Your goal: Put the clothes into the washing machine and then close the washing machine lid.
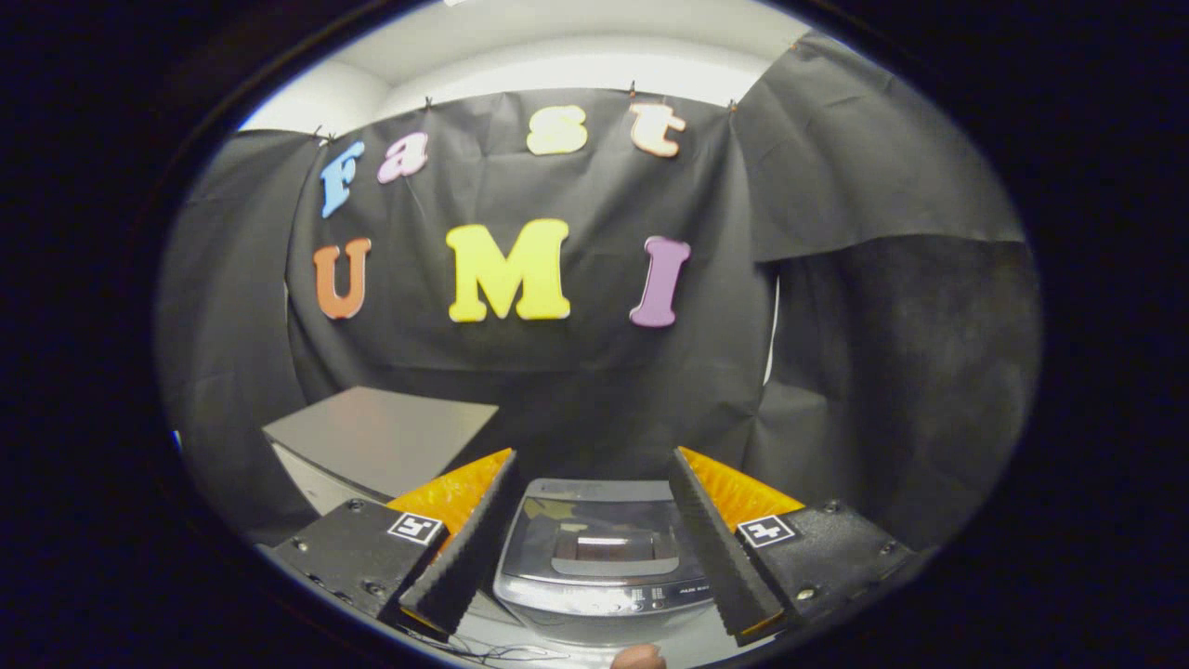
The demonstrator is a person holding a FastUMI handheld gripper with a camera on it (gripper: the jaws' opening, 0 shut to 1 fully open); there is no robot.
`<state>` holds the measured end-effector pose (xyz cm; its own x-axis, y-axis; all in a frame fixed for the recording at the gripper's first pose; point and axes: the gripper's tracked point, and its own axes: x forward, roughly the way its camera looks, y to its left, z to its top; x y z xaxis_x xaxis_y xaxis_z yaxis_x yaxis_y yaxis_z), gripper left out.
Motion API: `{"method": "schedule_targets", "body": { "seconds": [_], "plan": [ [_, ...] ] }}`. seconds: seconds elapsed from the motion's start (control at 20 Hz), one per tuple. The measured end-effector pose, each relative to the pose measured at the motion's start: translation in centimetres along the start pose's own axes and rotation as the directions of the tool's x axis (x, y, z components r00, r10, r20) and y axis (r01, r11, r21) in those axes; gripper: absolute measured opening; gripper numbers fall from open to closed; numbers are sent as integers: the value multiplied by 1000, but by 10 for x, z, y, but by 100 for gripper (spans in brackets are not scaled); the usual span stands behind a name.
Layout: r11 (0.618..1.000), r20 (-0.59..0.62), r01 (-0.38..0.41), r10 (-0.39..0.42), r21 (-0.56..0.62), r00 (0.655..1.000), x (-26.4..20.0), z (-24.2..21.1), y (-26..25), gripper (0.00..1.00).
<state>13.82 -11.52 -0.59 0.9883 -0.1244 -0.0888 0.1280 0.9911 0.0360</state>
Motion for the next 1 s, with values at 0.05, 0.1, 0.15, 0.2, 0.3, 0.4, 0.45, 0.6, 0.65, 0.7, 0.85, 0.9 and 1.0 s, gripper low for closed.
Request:
{"method": "schedule_targets", "body": {
  "seconds": [0.05, 0.1, 0.15, 0.2, 0.3, 0.4, 0.45, 0.6, 0.65, 0.7, 0.85, 0.9, 1.0],
  "plan": [
    [1000, 21, 0, 0, 4, 1000, -18, 6, 3, 100],
    [1000, 34, 3, -3, 8, 999, -31, 14, 6, 100],
    [1000, 51, 6, -6, 15, 999, -42, 21, 7, 100],
    [1000, 65, 6, -7, 17, 998, -54, 26, 8, 100],
    [999, 92, 16, -19, 34, 996, -74, 33, 7, 100],
    [999, 110, 4, -8, 33, 994, -92, 27, 10, 100],
    [1000, 114, -8, 6, 24, 993, -101, 20, 14, 100],
    [997, 111, -76, 74, 13, 991, -124, -5, 24, 100],
    [995, 130, -102, 99, 22, 987, -132, -10, 27, 100],
    [992, 160, -123, 117, 27, 980, -139, -14, 29, 100],
    [993, 173, -122, 120, 1, 978, -139, -51, 15, 100],
    [993, 145, -121, 119, 0, 982, -137, -70, 11, 100],
    [991, 101, -130, 128, 19, 987, -139, -95, 2, 100]
  ]
}}
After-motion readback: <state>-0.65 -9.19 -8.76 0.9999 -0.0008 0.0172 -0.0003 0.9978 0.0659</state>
